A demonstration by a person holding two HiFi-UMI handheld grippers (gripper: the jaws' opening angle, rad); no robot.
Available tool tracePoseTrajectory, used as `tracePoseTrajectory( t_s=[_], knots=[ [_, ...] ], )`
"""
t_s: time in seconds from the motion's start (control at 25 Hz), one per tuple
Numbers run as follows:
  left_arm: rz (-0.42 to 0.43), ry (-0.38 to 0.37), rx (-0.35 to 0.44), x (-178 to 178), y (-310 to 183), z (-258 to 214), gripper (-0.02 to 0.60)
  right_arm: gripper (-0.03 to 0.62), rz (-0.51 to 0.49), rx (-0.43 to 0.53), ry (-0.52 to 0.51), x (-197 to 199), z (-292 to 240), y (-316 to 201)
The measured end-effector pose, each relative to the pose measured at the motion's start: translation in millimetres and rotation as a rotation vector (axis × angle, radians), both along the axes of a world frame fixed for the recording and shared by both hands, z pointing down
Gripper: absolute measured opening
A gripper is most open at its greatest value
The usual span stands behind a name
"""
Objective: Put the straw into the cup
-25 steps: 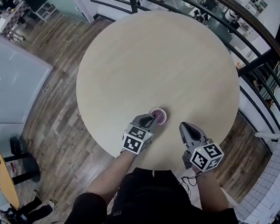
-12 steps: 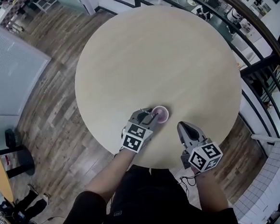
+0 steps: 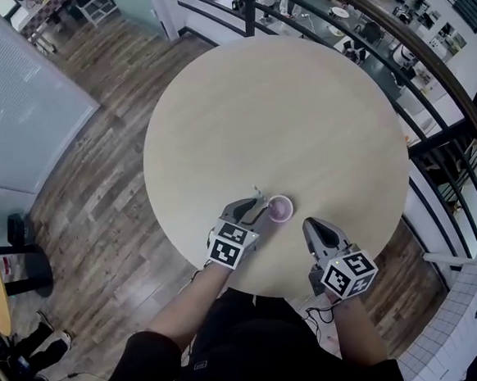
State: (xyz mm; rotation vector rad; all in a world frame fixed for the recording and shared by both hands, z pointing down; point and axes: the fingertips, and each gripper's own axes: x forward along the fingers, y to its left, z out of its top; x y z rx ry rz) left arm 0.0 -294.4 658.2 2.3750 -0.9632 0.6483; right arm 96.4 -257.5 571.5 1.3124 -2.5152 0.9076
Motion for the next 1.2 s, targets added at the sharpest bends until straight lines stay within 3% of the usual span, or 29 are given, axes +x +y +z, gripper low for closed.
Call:
tracePoseTrajectory(
  t_s=[0.52,0.76,1.0,1.2],
  knots=[
    [-0.046,0.049,0.077,-27,28,-56,0.127,0.023,-0.033,0.061,0.009,-20,-41,19],
    [-0.052,0.084,0.119,-23,25,-88,0.123,0.023,-0.016,0.092,0.001,-9,-61,15],
    [-0.016,0.068,0.211,-21,40,-122,0.115,0.023,0.006,0.128,-0.011,-7,-80,27],
    [0.015,0.102,0.262,-19,50,-147,0.107,0.023,0.05,0.191,-0.001,-5,-100,35]
  ],
)
